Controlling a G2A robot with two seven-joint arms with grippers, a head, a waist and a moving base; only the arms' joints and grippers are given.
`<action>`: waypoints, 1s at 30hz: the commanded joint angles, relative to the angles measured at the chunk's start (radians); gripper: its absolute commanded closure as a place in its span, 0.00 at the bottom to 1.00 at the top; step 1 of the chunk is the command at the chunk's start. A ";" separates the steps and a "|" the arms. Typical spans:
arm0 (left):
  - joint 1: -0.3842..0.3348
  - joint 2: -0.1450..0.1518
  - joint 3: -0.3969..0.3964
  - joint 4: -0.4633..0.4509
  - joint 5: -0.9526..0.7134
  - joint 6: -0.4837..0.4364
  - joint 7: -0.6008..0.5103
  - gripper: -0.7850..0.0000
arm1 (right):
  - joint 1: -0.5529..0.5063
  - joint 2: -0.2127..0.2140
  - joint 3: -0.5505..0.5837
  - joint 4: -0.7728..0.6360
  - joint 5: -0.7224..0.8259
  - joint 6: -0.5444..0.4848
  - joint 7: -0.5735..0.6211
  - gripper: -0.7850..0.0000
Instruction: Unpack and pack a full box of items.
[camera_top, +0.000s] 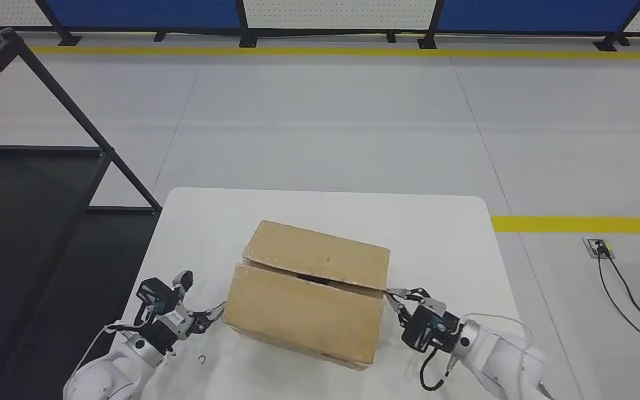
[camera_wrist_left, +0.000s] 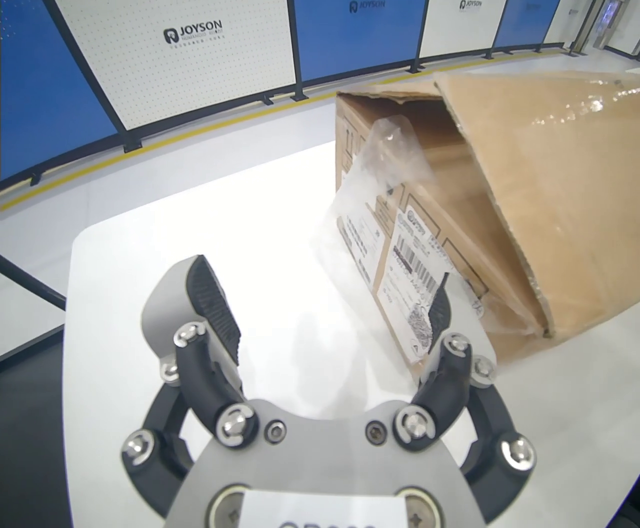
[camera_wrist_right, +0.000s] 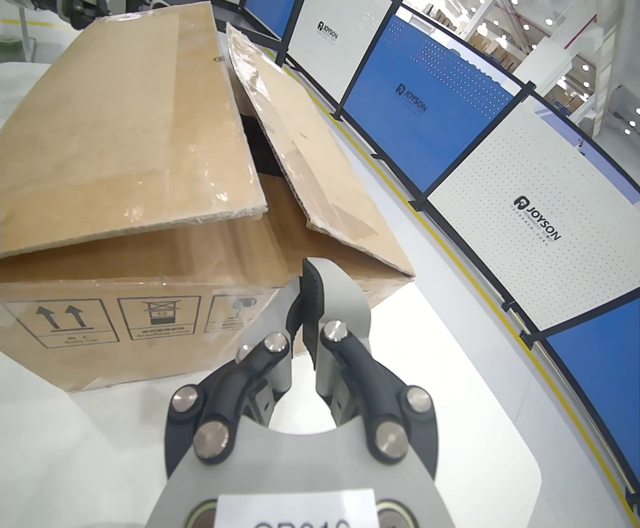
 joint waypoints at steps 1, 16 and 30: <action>0.001 0.001 -0.001 0.004 -0.007 -0.001 -0.002 0.00 | 0.017 -0.002 -0.014 0.006 -0.001 0.017 0.004 1.00; -0.013 0.005 0.027 0.005 -0.018 -0.028 -0.003 0.00 | -0.061 0.008 0.107 -0.027 0.116 0.132 -0.124 1.00; -0.076 0.007 0.085 0.019 -0.017 -0.059 -0.047 0.00 | -0.333 0.076 0.301 -0.237 -0.067 -0.185 -0.610 1.00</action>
